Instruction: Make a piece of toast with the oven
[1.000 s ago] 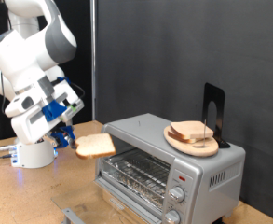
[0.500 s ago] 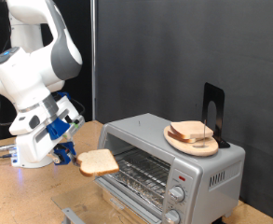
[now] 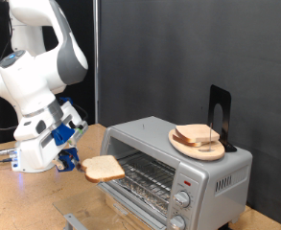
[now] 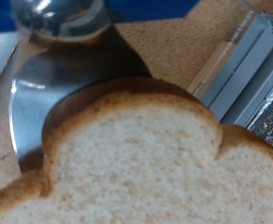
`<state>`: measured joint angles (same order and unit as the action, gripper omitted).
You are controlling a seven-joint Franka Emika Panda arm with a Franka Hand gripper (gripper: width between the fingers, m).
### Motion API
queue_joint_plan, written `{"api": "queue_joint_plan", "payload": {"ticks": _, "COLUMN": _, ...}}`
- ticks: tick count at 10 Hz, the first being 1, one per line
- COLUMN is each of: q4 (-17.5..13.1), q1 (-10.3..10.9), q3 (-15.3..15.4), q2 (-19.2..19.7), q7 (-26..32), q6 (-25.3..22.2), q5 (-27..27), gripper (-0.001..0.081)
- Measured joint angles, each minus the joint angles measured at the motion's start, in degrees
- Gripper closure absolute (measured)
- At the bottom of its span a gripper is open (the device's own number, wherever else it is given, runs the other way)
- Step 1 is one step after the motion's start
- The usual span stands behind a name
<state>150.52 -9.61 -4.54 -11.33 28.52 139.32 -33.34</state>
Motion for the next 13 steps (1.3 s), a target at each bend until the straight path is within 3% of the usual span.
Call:
{"api": "queue_joint_plan", "payload": {"ticks": 3, "q4": -1.59, "q1": 0.97, "q3": 2.53, "q2": 1.66, "q7": 2.25, "q6": 1.57, "q5": 1.06, "gripper": 0.0337}}
{"api": "queue_joint_plan", "payload": {"ticks": 7, "q4": -4.22, "q1": 1.28, "q3": 6.31, "q2": 4.76, "q7": -2.16, "q6": 0.37, "q5": 6.63, "gripper": 0.0337}}
{"api": "queue_joint_plan", "payload": {"ticks": 13, "q4": -5.73, "q1": 3.93, "q3": 13.29, "q2": 6.3, "q7": -8.36, "q6": 8.02, "q5": 8.83, "gripper": 0.0337}}
